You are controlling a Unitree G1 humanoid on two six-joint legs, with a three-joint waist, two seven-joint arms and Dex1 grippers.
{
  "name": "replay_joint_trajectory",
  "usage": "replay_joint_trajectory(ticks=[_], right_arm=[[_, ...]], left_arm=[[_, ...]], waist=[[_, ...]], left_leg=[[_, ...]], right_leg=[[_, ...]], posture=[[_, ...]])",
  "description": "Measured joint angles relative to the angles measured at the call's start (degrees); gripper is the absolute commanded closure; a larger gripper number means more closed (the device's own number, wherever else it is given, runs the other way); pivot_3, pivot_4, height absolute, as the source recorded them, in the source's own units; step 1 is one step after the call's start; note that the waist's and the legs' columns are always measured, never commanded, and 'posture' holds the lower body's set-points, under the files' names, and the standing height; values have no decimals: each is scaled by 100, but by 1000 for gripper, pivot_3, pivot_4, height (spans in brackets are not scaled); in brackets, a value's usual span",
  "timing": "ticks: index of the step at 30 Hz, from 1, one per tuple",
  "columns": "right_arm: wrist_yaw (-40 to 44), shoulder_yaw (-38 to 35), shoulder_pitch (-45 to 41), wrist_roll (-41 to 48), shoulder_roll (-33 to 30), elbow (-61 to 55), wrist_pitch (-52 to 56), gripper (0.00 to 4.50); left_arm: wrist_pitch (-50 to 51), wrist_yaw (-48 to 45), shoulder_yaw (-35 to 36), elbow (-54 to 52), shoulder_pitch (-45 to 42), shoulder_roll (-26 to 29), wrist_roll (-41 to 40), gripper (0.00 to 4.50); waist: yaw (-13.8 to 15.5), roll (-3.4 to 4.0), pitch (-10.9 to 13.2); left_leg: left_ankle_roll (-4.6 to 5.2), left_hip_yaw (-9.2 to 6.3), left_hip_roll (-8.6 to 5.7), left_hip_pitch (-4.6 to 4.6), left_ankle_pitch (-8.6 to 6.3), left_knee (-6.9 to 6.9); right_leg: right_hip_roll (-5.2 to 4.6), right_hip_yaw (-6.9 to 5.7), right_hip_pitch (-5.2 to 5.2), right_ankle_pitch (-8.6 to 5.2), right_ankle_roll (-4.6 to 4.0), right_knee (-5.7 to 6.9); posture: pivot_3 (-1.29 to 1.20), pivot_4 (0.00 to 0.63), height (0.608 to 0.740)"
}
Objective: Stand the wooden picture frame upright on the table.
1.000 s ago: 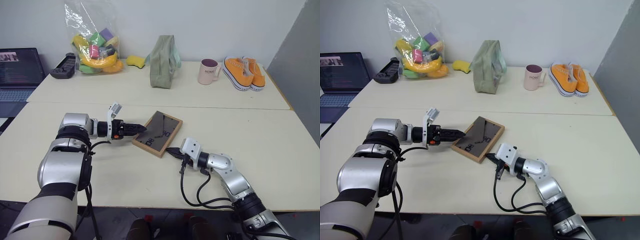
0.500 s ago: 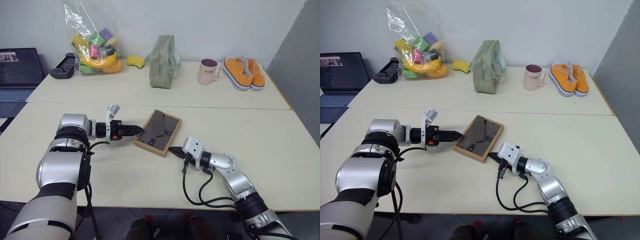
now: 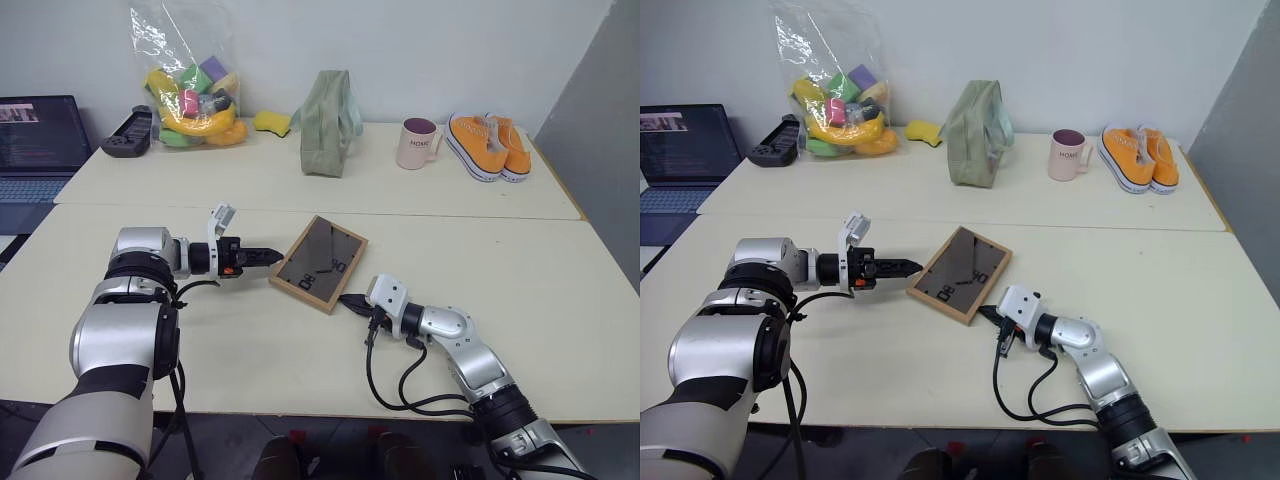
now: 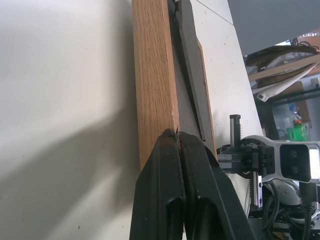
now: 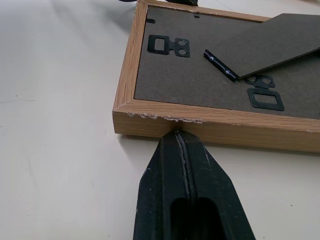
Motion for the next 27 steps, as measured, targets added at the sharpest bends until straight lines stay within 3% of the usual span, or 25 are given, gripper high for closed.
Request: replay_joint_trajectory(ticks=[12, 17, 27], right_arm=[[5, -3, -1, 0, -28, 0, -2, 4500], [31, -13, 2, 2, -189, -13, -31, 4500], [133, -250, 78, 217, -607, -155, -188, 4500]], left_arm=[[-215, -124, -116, -164, 1, -10, 84, 4474], [-31, -630, -122, -893, 38, -36, -156, 4474], [922, -352, 179, -2299, 569, -26, -966, 4474]], waist=[[3, 0, 0], [14, 0, 0], [0, 0, 0]], left_leg=[[0, 0, 0, -1, 0, 0], [-1, 1, 0, -2, 1, 1], [-1, 0, 3, 2, 0, 0]], right_leg=[[0, -1, 1, 0, 0, 0], [-2, -1, 2, 0, 0, 0], [-1, 0, 3, 0, 0, 2]], posture=[[0, 150, 740], [0, 150, 740], [0, 150, 740]])
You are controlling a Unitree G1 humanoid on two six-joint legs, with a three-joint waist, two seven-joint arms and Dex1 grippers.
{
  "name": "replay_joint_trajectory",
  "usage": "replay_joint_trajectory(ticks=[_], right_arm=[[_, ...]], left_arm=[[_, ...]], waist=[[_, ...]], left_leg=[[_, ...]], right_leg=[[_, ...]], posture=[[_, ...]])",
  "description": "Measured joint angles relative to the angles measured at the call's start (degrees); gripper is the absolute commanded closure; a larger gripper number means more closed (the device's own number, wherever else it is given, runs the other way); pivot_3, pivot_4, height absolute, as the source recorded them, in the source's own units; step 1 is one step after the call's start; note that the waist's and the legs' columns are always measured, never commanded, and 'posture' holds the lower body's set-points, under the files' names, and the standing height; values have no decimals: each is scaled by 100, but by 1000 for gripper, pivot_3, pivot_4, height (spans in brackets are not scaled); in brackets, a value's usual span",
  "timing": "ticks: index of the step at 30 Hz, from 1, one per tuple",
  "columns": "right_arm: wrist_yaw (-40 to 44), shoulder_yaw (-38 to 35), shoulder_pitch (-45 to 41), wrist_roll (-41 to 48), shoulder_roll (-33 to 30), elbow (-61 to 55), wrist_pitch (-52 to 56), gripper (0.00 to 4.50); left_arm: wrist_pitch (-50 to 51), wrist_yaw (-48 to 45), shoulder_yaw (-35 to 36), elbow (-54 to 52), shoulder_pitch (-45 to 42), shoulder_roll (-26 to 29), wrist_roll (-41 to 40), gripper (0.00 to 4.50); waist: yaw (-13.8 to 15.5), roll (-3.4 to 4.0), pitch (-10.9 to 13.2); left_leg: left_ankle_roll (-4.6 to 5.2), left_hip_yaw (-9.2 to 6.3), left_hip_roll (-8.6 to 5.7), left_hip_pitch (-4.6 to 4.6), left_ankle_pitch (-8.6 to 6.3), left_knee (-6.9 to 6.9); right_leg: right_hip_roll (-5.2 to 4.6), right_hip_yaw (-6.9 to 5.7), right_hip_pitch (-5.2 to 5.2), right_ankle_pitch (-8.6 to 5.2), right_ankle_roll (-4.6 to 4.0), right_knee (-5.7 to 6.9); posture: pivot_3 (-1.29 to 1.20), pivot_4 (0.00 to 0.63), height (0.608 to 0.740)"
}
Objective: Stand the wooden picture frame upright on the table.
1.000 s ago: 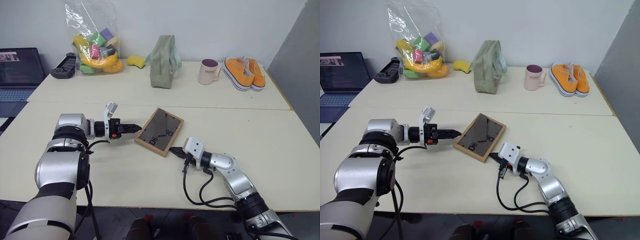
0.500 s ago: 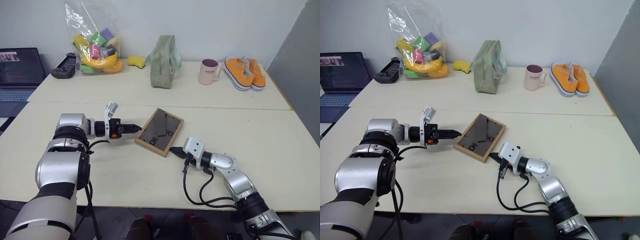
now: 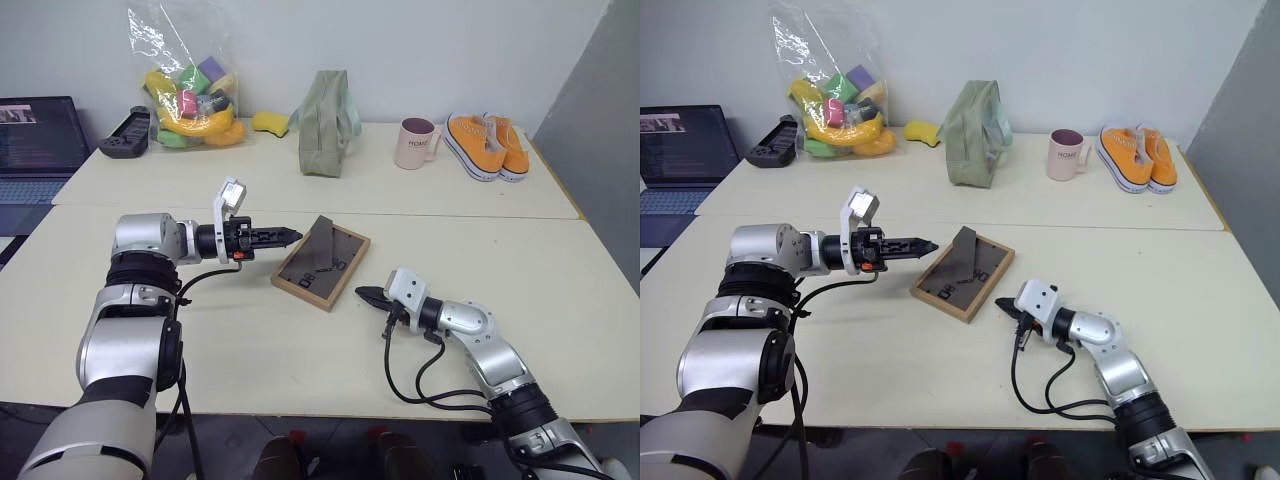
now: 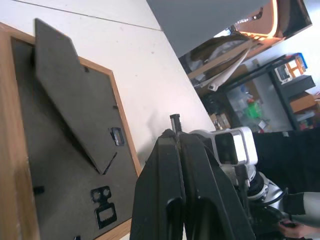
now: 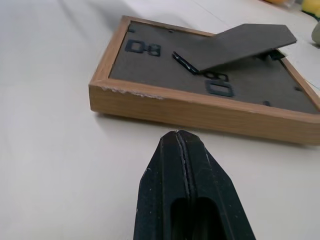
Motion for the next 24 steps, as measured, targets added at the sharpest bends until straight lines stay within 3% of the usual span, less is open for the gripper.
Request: replay_joint_trajectory(ticks=[8, 14, 21, 24], right_arm=[[33, 16, 13, 8, -15, 1, -72, 4500], [5, 116, -85, -4, 145, 0, -75, 4500], [-130, 288, -73, -53, 334, -96, -65, 4500], [-229, 281, 32, -54, 307, -272, -17, 4500]], left_arm=[[-184, 263, -109, -82, 243, 161, -41, 4474], [-1026, 509, -312, 1037, -141, 341, 355, 4474], [-1655, 848, -305, 2144, -745, -16, 633, 3265], [-1725, 684, -408, 2411, -921, -149, 797, 3265]], waist=[[2, 0, 0], [4, 0, 0], [38, 0, 0], [10, 0, 0]], left_leg=[[0, 0, 0, 0, 0, 1], [1, 0, -2, 0, 0, 2], [0, 0, -4, -5, 0, 6], [0, -1, -3, -5, 0, 4]], right_leg=[[0, -1, 0, 0, 0, 0], [0, -1, 1, 0, 0, -1], [-1, -3, 0, 0, 0, -2], [0, -5, -2, 0, 0, 0]], posture=[[0, 150, 740], [0, 150, 740], [0, 150, 740], [0, 150, 740]])
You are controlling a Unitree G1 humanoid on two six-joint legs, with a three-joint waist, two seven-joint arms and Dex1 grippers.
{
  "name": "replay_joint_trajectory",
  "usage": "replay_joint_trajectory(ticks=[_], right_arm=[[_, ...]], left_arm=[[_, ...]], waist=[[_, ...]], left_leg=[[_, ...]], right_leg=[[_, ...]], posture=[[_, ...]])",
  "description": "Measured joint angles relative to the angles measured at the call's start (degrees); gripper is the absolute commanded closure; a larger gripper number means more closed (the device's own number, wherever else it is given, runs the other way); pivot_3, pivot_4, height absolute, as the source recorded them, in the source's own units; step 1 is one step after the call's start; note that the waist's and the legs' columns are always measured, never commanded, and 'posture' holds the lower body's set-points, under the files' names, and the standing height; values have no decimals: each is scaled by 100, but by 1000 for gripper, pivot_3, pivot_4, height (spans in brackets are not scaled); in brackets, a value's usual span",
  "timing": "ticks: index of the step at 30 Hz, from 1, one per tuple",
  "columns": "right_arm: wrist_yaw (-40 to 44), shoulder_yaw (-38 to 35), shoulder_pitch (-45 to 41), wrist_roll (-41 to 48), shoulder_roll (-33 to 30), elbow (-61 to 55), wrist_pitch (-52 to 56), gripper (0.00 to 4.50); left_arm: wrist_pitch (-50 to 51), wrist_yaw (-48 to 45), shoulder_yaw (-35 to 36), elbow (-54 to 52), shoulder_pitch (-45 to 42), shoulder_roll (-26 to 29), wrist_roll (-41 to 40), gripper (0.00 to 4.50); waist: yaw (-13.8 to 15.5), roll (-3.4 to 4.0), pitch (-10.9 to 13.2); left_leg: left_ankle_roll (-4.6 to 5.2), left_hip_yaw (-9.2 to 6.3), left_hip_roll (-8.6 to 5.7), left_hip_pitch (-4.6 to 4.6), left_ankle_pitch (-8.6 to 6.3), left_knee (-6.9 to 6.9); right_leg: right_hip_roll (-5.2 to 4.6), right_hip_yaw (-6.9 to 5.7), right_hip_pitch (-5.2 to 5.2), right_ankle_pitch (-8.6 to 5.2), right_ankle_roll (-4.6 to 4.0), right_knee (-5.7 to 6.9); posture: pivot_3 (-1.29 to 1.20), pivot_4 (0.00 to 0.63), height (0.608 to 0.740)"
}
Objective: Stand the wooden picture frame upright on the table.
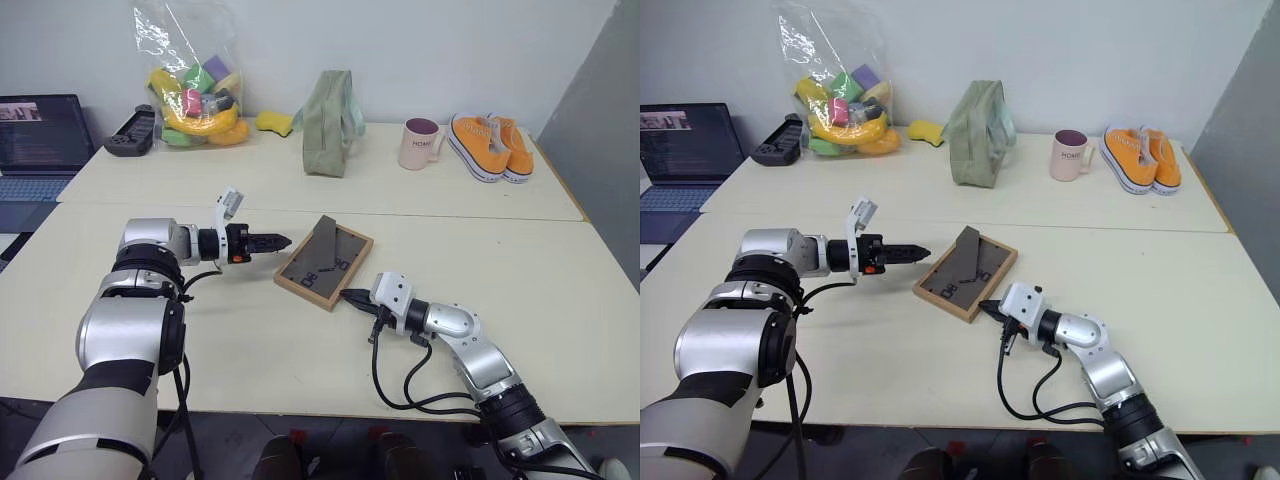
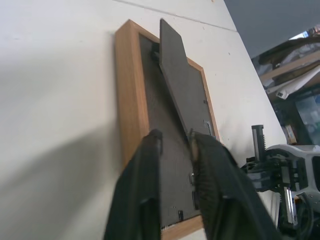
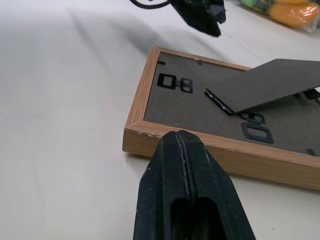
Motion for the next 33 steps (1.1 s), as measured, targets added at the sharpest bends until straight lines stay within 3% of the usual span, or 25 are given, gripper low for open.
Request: replay_joint_trajectory(ticks=[13, 21, 24, 29, 33], right_arm=[[-258, -27, 392, 2, -290, -584, 354, 4500], [-367, -332, 793, -67, -789, -737, 346, 4500], [-405, -416, 817, -55, -804, -743, 342, 4500], [-468, -743, 979, 64, -958, -796, 439, 4500], [-489, -806, 984, 87, -914, -1065, 572, 4500]], left_arm=[[-67, -346, -248, 339, -105, -279, 571, 3265], [-614, 33, 298, 215, -94, 422, 400, 3265], [-395, -344, 354, -221, -58, 464, 267, 3611], [-1045, 44, 500, -1903, 1151, 823, 181, 4471], [-1291, 621, 515, -2658, 1940, 845, 184, 4471]], waist=[[-8, 0, 0], [3, -1, 0], [9, -2, 1], [-45, -1, 1], [4, -1, 1]], left_leg=[[0, 0, 0, 1, 0, 0], [1, 0, -1, -1, 0, -1], [1, 0, 0, 0, 0, 1], [0, 5, 8, 11, 0, -9], [0, 4, 7, 7, 0, 0]], right_leg=[[1, 2, 1, 0, 0, 0], [0, 4, 0, 0, 0, -2], [0, 2, 3, 0, 1, -1], [0, 12, 1, 0, -1, 0], [0, 10, 4, 0, -1, 2]], posture=[[0, 150, 740], [0, 150, 740], [0, 150, 740], [0, 150, 740], [0, 150, 740]])
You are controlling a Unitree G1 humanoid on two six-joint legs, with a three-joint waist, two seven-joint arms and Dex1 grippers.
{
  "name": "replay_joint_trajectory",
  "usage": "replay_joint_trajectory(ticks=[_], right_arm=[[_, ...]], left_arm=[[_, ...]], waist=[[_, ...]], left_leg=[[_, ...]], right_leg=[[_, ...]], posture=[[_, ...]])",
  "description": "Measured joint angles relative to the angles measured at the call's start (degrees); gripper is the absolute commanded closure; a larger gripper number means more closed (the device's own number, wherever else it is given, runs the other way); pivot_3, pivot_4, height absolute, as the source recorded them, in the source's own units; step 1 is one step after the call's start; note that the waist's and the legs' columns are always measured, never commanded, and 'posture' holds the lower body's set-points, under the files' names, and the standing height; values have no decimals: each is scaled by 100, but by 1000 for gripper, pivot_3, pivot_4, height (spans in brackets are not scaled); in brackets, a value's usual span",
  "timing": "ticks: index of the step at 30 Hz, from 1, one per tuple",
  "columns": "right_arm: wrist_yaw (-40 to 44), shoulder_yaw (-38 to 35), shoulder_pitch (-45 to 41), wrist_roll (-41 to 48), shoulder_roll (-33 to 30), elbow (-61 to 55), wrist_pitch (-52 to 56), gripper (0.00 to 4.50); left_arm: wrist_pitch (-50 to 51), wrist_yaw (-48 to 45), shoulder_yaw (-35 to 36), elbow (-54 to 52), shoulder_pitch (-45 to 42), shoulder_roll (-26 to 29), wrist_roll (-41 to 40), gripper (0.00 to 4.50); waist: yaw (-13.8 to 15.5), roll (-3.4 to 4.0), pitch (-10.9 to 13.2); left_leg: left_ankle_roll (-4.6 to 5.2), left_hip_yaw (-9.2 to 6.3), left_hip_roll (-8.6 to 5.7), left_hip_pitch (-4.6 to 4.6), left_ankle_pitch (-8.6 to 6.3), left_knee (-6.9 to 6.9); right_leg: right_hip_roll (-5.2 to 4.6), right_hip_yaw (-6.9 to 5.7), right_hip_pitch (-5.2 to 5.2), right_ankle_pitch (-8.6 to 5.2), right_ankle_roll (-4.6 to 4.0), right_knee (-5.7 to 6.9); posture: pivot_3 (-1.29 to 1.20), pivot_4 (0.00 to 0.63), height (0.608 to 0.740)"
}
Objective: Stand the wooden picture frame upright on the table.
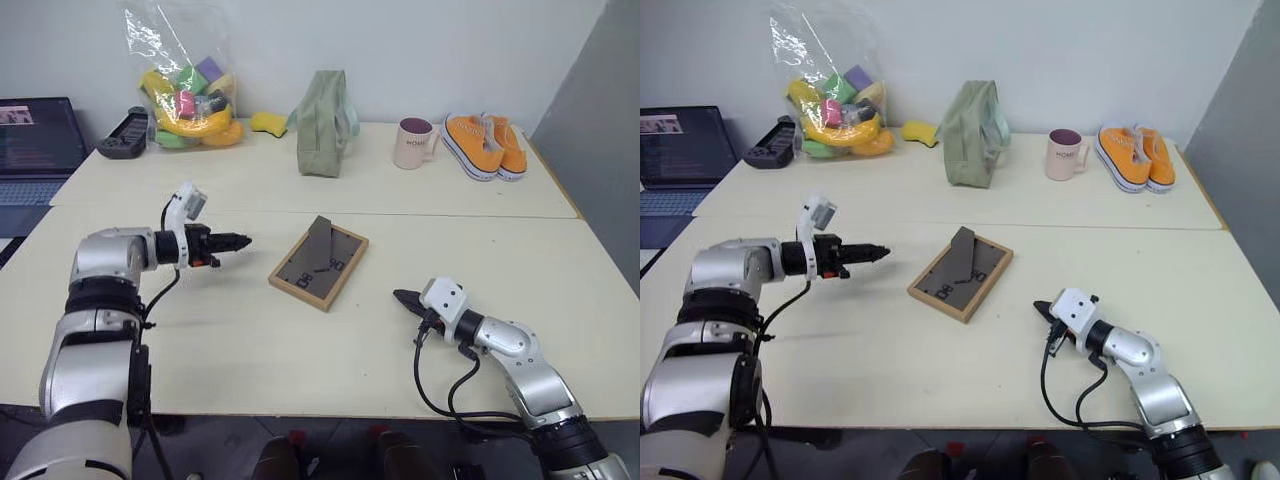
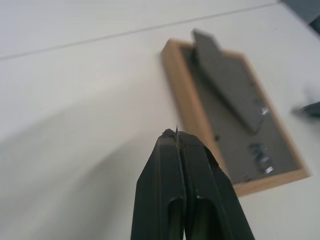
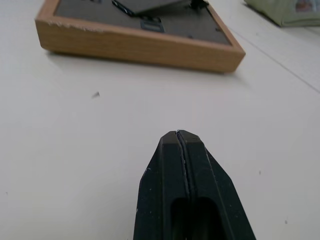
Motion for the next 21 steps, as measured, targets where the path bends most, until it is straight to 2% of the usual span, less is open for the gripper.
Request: replay_joint_trajectory(ticks=[6, 10, 15, 21], right_arm=[[6, 137, -74, -2, 157, -114, 69, 4500], [-38, 228, -188, -74, 217, -115, 146, 4500], [-39, 482, -258, -263, 246, -109, 257, 4500], [-157, 498, -432, -283, 355, -95, 296, 4500]], left_arm=[[-595, 733, -85, -213, 150, 24, 213, 4471], [-1384, 1116, -512, -96, 141, -55, 652, 4471], [-2285, 1291, -1008, 973, -347, -631, 1089, 4471], [-2965, 1300, -1275, 1842, -916, -1056, 1383, 4471]], waist=[[98, 0, 0], [127, 0, 0], [166, -2, -1], [129, -2, -1]], left_leg=[[1, 1, -6, -1, -1, 7], [1, 2, -6, 0, 0, 7], [1, -1, -9, -8, -1, 12], [1, -1, -8, -5, -1, 8]], right_leg=[[-1, 1, 7, 0, 1, -3], [-1, 1, 7, 0, 0, -2], [-1, -5, 5, 0, 0, -3], [0, -3, 5, 0, 1, -3]], posture=[[0, 150, 740], [0, 150, 740], [0, 150, 740], [0, 150, 740]])
